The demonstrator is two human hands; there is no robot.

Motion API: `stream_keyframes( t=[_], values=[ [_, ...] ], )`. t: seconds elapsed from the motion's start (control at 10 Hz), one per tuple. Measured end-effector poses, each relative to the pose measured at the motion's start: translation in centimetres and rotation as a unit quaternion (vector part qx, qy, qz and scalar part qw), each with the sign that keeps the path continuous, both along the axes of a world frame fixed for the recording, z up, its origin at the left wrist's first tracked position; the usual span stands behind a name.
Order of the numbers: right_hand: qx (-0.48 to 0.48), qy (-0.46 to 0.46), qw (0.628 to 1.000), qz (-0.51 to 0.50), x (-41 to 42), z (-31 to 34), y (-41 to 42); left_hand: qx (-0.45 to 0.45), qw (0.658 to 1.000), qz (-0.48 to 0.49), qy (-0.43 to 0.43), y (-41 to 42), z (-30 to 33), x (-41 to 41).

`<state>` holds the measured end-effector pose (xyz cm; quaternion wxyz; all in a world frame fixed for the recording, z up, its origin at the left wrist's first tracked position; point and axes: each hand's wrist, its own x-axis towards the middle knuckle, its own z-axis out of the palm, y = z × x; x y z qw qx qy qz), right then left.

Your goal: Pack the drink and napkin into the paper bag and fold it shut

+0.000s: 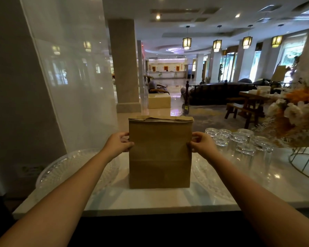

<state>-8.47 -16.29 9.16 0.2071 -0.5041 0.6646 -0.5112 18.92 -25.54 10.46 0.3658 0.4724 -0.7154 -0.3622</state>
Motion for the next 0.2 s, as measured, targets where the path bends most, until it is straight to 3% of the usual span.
stream_keyframes(
  t=[0.2],
  values=[
    [-0.002, 0.011, 1.0, 0.003, -0.1, 0.8, 1.7, 0.007, 1.0, -0.018, 0.004, 1.6, 0.8, 0.9]
  ],
)
